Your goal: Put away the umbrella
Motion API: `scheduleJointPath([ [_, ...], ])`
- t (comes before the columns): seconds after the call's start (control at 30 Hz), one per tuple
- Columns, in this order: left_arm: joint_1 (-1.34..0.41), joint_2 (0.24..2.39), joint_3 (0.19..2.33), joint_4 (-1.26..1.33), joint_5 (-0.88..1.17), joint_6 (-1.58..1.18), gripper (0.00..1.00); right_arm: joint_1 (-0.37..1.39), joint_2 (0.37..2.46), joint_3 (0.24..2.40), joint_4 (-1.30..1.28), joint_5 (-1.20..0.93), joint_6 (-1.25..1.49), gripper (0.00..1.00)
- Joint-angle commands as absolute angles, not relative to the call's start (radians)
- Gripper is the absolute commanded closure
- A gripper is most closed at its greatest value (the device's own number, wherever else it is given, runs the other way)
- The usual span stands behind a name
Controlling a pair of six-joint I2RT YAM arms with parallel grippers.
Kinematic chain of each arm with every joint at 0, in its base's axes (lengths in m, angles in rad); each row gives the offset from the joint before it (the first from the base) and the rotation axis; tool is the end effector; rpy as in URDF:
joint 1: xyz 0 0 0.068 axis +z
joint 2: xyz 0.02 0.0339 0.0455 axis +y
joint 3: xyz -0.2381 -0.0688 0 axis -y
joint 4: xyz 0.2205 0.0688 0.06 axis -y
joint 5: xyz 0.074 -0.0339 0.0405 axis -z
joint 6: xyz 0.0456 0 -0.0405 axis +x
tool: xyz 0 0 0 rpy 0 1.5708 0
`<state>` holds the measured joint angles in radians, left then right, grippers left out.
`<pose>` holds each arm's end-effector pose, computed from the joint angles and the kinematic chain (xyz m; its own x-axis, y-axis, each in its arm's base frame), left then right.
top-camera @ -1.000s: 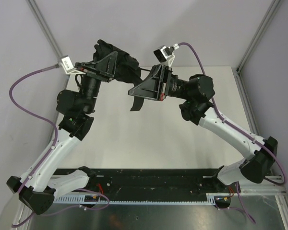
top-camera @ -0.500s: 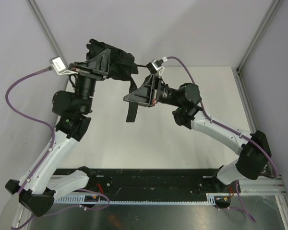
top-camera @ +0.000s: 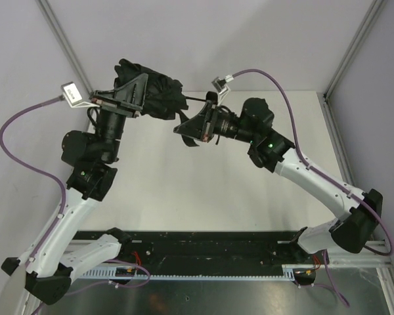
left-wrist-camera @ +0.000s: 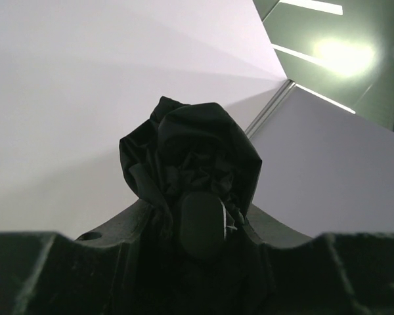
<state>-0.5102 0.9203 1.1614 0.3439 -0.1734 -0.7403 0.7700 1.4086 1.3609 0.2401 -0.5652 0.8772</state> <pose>0.1563 -0.0785 0.4796 0.1160 -0.8262 -0.5512 0.5875 0.5046 -0.6327 0.2092 0.2369 0.4194 -0.6545 0.2699 -0.7063 -0.7227 0.0513 0.6893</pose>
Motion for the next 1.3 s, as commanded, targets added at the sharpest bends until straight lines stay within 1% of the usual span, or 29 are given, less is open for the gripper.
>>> scheduleJointPath([
  [0.0,-0.506,0.925,1.219,0.441,-0.204,-0.661,1.00,0.939,1.370,1.551,-0.267,-0.183,0.427,1.00],
  [0.1,-0.507,0.958,1.241,0.425,-0.209,-0.563,1.00,1.090,1.387,1.661,-0.447,0.209,0.271,1.00],
  [0.13,-0.507,0.966,1.247,0.421,-0.207,-0.525,1.00,1.130,1.396,1.689,-0.485,0.293,0.235,1.00],
  [0.2,-0.508,0.982,1.254,0.409,-0.198,-0.444,1.00,1.181,1.409,1.739,-0.540,0.375,0.190,1.00],
  [0.27,-0.508,0.988,1.252,0.392,-0.194,-0.373,1.00,1.209,1.418,1.777,-0.576,0.401,0.153,1.00],
  [0.37,-0.509,0.975,1.222,0.378,-0.187,-0.305,1.00,1.233,1.428,1.792,-0.582,0.462,0.093,0.86],
  [0.43,-0.510,0.960,1.194,0.374,-0.190,-0.294,1.00,1.234,1.442,1.790,-0.555,0.503,0.048,0.82],
  [0.47,-0.510,0.952,1.184,0.372,-0.190,-0.292,1.00,1.234,1.451,1.786,-0.534,0.524,0.026,0.81],
  [0.5,-0.512,0.946,1.177,0.370,-0.189,-0.292,1.00,1.234,1.461,1.784,-0.509,0.544,0.014,0.82],
  [0.57,-0.516,0.934,1.170,0.364,-0.186,-0.290,1.00,1.232,1.482,1.775,-0.449,0.587,-0.033,0.91],
  [0.6,-0.518,0.929,1.170,0.358,-0.185,-0.287,1.00,1.231,1.494,1.775,-0.422,0.603,-0.051,0.93],
  [0.63,-0.521,0.925,1.173,0.348,-0.185,-0.282,1.00,1.231,1.506,1.777,-0.402,0.620,-0.065,0.92],
  [0.67,-0.523,0.925,1.180,0.337,-0.183,-0.277,1.00,1.230,1.518,1.781,-0.385,0.633,-0.074,0.88],
  [0.73,-0.529,0.923,1.189,0.315,-0.181,-0.262,1.00,1.227,1.535,1.791,-0.360,0.644,-0.081,0.71],
  [0.77,-0.532,0.922,1.189,0.309,-0.184,-0.254,1.00,1.226,1.542,1.794,-0.348,0.643,-0.084,0.67],
  [0.8,-0.536,0.920,1.188,0.304,-0.189,-0.246,1.00,1.226,1.548,1.800,-0.337,0.639,-0.086,0.64],
  [1.13,-0.577,0.936,1.191,0.263,-0.246,-0.162,1.00,1.255,1.639,1.921,-0.285,0.757,-0.180,0.47],
  [1.2,-0.585,0.938,1.192,0.258,-0.247,-0.152,1.00,1.256,1.657,1.945,-0.280,0.771,-0.205,0.46],
  [1.27,-0.593,0.936,1.190,0.255,-0.253,-0.139,1.00,1.255,1.680,1.973,-0.287,0.785,-0.232,0.49],
])
